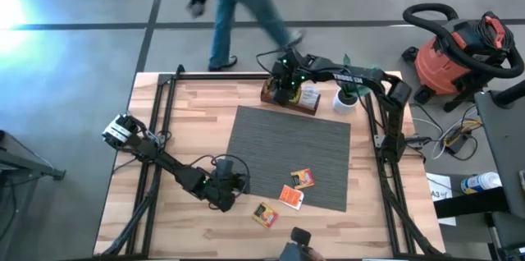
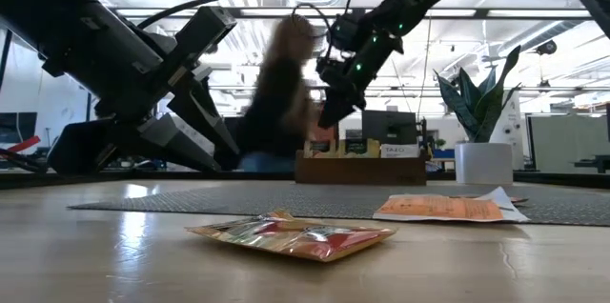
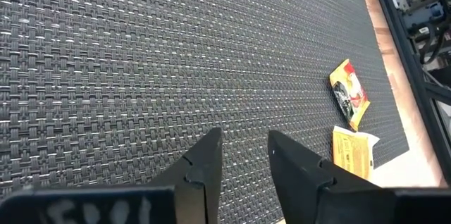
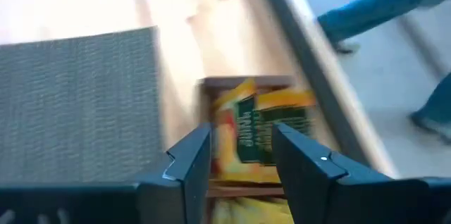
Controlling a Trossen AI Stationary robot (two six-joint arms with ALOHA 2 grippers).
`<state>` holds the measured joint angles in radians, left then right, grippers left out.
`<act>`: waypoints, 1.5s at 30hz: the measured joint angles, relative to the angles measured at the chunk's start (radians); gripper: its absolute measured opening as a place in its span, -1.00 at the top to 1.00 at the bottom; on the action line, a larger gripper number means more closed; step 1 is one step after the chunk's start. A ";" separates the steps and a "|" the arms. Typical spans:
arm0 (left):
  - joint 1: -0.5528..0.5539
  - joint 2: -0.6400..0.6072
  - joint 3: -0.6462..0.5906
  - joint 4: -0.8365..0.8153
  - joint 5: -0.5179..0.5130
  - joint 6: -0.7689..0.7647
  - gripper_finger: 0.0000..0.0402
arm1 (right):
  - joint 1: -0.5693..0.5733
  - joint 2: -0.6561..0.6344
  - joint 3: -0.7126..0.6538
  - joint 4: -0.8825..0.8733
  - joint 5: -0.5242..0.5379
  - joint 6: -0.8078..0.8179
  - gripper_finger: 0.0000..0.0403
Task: Pick & Place Tea
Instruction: Adjust the wooden organizer
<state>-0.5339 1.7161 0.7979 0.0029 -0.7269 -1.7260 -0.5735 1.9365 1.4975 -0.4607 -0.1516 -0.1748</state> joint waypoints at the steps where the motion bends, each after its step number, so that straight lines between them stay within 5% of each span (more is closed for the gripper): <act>1: 0.000 0.000 0.000 0.000 0.000 0.000 0.45 | 0.000 -0.010 0.000 0.004 0.034 0.000 0.25; 6: 0.000 0.000 -0.001 -0.001 0.000 0.016 0.45 | -0.001 -0.039 0.001 0.007 0.196 0.042 0.31; 17: 0.000 0.000 -0.001 -0.001 0.000 0.017 0.45 | -0.069 -0.039 0.002 -0.013 0.438 0.409 0.44; 29: 0.000 0.000 -0.001 0.006 0.003 0.014 0.45 | -0.176 0.098 0.001 -0.102 0.205 0.638 0.56; 38: 0.000 0.000 -0.001 0.012 0.004 0.000 0.45 | -0.175 0.126 0.002 -0.107 0.190 0.644 0.51; 45: 0.000 0.000 -0.001 0.012 -0.002 0.000 0.45 | -0.175 0.126 0.001 -0.102 0.077 0.638 0.51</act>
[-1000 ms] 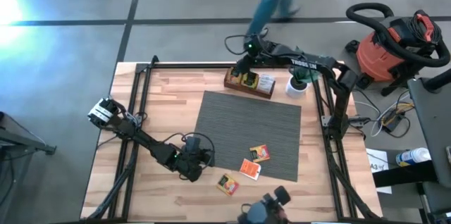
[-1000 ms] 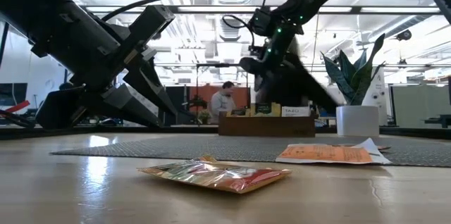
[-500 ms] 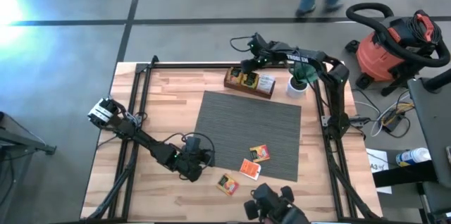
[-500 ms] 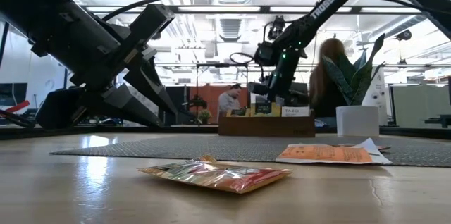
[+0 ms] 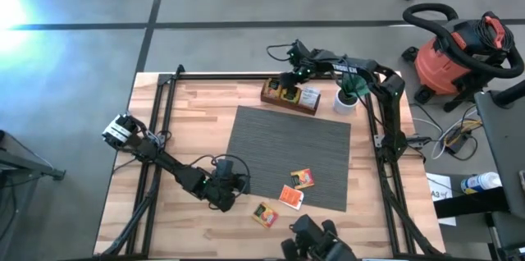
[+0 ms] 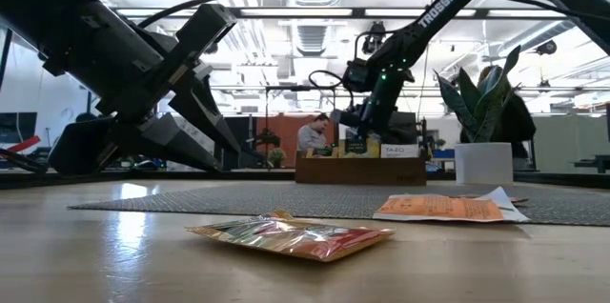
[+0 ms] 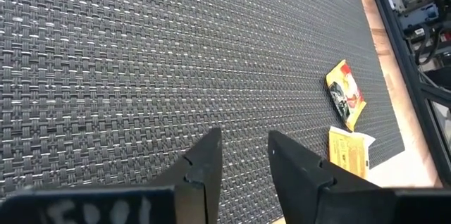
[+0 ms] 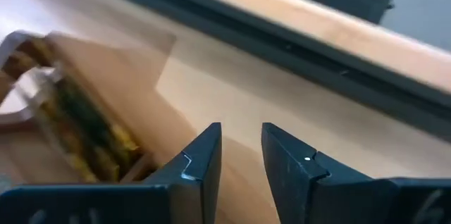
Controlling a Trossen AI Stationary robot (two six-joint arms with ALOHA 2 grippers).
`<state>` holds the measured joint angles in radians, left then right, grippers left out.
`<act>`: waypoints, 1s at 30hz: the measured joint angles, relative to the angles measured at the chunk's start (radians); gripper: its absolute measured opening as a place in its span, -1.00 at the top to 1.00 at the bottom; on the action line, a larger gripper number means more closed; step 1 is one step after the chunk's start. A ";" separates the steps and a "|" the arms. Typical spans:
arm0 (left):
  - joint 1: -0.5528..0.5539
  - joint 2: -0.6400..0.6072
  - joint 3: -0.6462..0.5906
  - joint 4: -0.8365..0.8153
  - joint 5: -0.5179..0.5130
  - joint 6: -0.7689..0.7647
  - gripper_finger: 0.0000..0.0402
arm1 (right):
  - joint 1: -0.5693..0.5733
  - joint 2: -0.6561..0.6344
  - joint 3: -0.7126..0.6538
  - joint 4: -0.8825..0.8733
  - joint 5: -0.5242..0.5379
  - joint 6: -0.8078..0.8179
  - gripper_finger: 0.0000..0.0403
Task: Pick & Place Tea
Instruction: Adjust the wooden organizer
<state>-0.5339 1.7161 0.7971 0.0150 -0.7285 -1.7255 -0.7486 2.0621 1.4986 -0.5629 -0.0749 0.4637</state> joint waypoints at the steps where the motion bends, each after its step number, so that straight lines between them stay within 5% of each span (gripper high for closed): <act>1: 0.000 0.000 0.000 -0.001 -0.001 0.000 0.45 | 0.001 0.000 0.000 0.000 -0.017 0.000 0.52; 30: 0.000 0.000 0.000 -0.009 -0.003 0.016 0.45 | 0.150 0.000 -0.001 -0.017 -0.177 -0.079 0.64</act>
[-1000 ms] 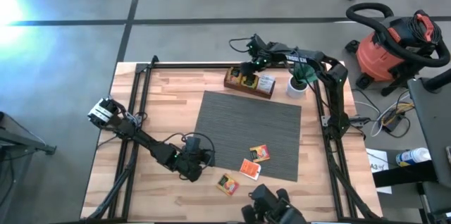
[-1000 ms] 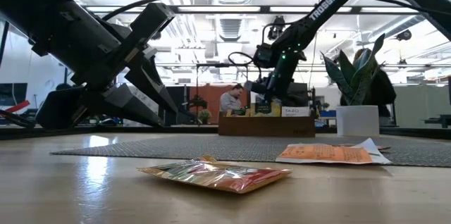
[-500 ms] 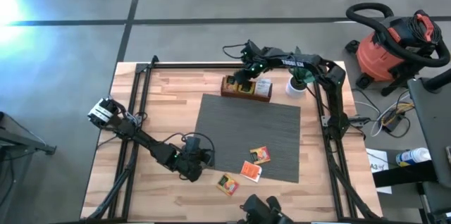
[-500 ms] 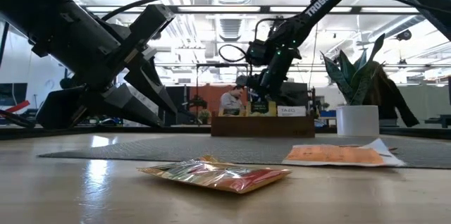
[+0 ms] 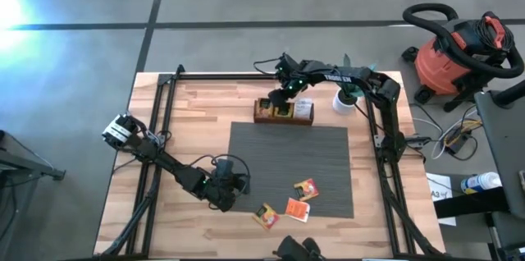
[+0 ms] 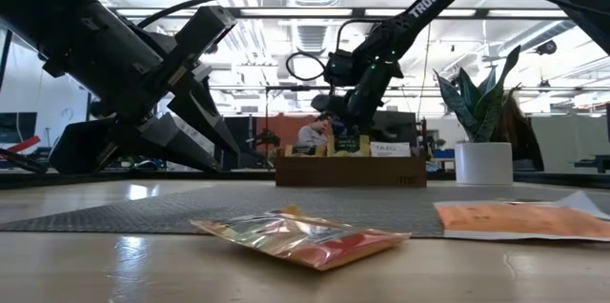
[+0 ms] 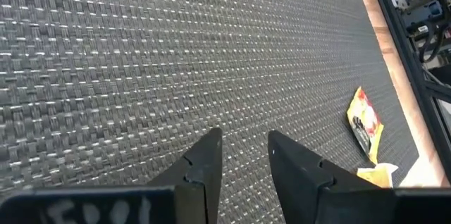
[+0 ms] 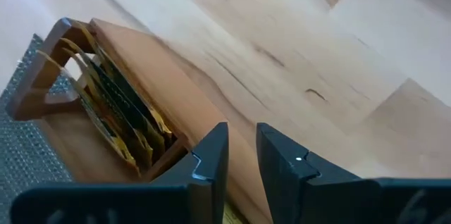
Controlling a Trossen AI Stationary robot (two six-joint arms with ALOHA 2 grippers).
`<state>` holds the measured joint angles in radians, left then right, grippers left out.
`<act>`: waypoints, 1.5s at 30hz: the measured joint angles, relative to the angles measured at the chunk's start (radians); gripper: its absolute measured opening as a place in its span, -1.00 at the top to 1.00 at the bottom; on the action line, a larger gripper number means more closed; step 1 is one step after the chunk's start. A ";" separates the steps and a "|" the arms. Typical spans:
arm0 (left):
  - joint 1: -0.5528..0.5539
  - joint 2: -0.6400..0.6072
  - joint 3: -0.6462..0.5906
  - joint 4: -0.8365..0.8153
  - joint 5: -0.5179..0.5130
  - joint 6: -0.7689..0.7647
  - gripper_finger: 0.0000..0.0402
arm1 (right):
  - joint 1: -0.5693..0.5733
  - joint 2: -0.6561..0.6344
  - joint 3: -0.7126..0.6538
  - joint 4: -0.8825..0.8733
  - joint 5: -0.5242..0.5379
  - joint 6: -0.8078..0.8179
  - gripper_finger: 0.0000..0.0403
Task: Pick & Place Tea
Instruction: Adjust the wooden organizer, then put the orange tea bag into the left section of the wooden organizer
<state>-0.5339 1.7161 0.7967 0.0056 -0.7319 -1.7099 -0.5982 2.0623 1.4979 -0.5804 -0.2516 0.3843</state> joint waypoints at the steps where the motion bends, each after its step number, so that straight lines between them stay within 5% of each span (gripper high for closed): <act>1: 0.000 0.000 0.000 0.000 0.000 0.000 0.45 | 0.001 0.000 0.000 0.000 -0.009 -0.005 0.63; 10: 0.000 0.000 0.000 0.000 0.000 0.014 0.45 | 0.005 -0.036 -0.002 0.053 -0.012 -0.058 0.65; 19: 0.000 0.000 -0.001 -0.003 0.000 0.041 0.45 | 0.064 -0.244 0.000 0.146 0.356 -0.110 0.68; 31: 0.036 0.000 -0.070 0.078 0.119 0.149 0.45 | 0.351 -0.428 -0.137 -0.018 0.330 -0.088 0.69; 45: 0.043 -0.006 -0.193 0.346 0.311 0.410 0.45 | 0.681 -0.426 -0.293 0.147 0.304 0.227 0.71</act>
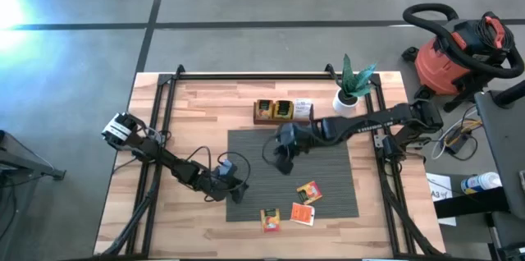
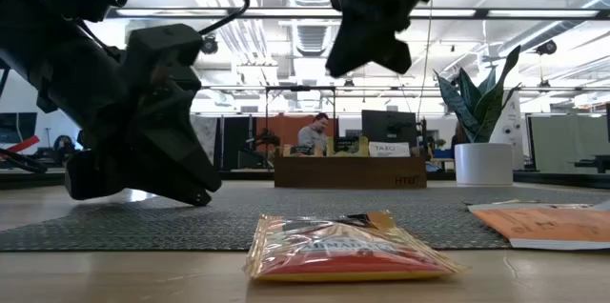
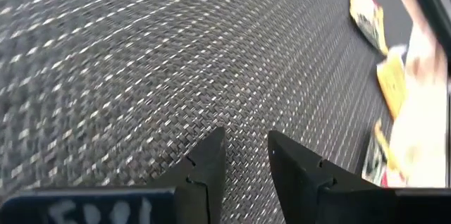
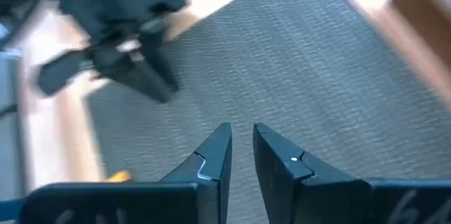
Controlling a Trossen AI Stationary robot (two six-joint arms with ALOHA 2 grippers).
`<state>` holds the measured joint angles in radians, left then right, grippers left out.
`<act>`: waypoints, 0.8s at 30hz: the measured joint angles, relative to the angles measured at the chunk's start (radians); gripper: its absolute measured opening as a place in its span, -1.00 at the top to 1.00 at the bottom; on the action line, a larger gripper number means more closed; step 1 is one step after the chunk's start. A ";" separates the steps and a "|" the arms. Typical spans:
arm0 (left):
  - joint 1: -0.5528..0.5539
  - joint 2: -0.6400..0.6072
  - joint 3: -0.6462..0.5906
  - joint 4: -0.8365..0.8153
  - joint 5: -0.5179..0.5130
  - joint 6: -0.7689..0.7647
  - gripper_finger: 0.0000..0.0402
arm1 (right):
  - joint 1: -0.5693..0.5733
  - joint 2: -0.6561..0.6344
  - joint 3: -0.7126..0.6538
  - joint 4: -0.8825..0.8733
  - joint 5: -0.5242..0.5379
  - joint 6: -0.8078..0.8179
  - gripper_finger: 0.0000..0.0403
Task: Pick & Place Tea
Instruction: Put the orange tea bag into the left section of the wooden organizer
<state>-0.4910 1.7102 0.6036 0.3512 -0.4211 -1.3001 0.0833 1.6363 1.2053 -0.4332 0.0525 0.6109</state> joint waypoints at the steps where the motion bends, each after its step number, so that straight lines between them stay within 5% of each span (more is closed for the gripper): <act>1: -0.001 -0.005 -0.003 0.000 0.014 0.029 0.45 | 0.018 0.000 0.000 0.012 0.002 0.028 0.71; 10: 0.009 -0.119 -0.009 -0.031 0.066 0.277 0.45 | 0.194 -0.006 0.000 -0.006 0.067 0.271 0.71; 19: 0.009 -0.223 0.039 -0.026 -0.022 0.147 0.45 | 0.286 -0.001 -0.036 -0.031 0.052 0.209 0.71; 24: 0.000 -0.201 0.131 -0.026 0.072 0.130 0.45 | 0.285 0.000 -0.123 0.097 -0.033 0.203 0.71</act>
<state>-0.4905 1.5089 0.7344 0.3255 -0.3487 -1.1705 0.3683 1.6360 1.0827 -0.3361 0.0199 0.8136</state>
